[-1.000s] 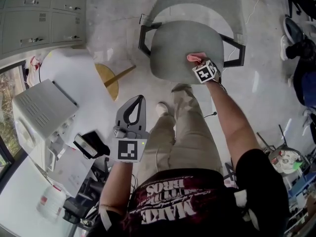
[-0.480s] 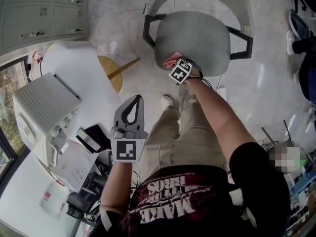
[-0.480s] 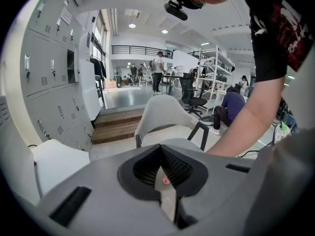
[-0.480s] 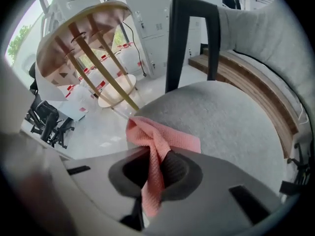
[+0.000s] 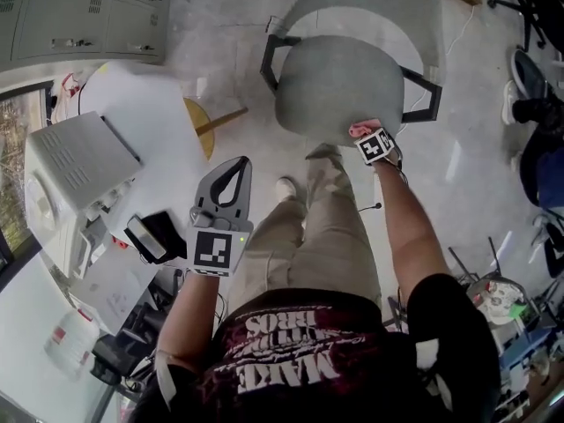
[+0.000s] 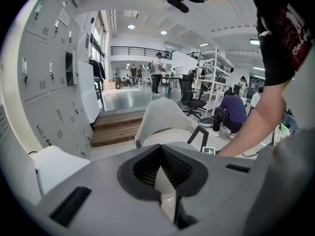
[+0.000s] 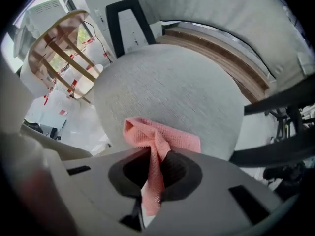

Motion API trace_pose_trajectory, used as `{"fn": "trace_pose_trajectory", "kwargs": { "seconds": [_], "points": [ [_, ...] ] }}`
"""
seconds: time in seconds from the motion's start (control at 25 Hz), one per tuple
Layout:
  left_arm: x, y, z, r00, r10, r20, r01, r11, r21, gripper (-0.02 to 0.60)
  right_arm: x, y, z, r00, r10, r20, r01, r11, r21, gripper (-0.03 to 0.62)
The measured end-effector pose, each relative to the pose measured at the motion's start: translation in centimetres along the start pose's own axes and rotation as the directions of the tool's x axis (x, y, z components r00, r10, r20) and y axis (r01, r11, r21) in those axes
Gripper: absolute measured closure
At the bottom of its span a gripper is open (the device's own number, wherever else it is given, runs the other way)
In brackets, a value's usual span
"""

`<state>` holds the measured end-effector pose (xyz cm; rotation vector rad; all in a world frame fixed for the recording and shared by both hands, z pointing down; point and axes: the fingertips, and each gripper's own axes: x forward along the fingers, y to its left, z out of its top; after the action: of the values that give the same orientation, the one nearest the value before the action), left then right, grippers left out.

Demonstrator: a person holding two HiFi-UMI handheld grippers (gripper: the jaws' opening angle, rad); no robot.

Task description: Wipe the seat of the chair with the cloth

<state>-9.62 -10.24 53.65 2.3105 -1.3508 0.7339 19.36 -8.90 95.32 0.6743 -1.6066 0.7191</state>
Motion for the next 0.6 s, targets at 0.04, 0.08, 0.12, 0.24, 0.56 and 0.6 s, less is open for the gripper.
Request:
{"fn": "trace_pose_trajectory", "kwargs": {
  "seconds": [0.04,0.08,0.12,0.24,0.56,0.6],
  "points": [
    [-0.2,0.1,0.5,1.0,-0.002,0.011,0.002,1.0,0.007,0.58,-0.3,-0.7,-1.3,0.999,-0.014,-0.028,0.015,1.0,0.023,0.562],
    [-0.5,0.2,1.0,1.0,-0.003,0.021,0.002,1.0,0.019,0.58,-0.7,-1.4,-2.4,0.998,-0.028,-0.055,0.031,0.999,0.041,0.563],
    [-0.9,0.3,1.5,1.0,-0.001,0.031,0.0,0.999,0.035,0.581,-1.2,-1.9,-3.2,0.996,-0.043,-0.074,0.047,0.997,0.054,0.563],
    [-2.5,1.8,3.0,0.997,0.041,0.058,-0.044,0.997,0.063,0.58,-3.8,-2.7,-3.9,0.996,-0.086,-0.038,0.088,0.993,0.083,0.563],
    [-6.7,1.5,5.7,0.99,0.047,0.129,-0.07,0.981,0.181,0.58,-18.9,0.7,1.4,0.913,-0.098,0.396,0.003,0.972,0.234,0.565],
    [-7.4,1.2,6.3,0.989,0.044,0.144,-0.07,0.981,0.178,0.58,-21.5,1.3,2.0,0.889,-0.106,0.446,-0.001,0.973,0.232,0.565]
  ]
}}
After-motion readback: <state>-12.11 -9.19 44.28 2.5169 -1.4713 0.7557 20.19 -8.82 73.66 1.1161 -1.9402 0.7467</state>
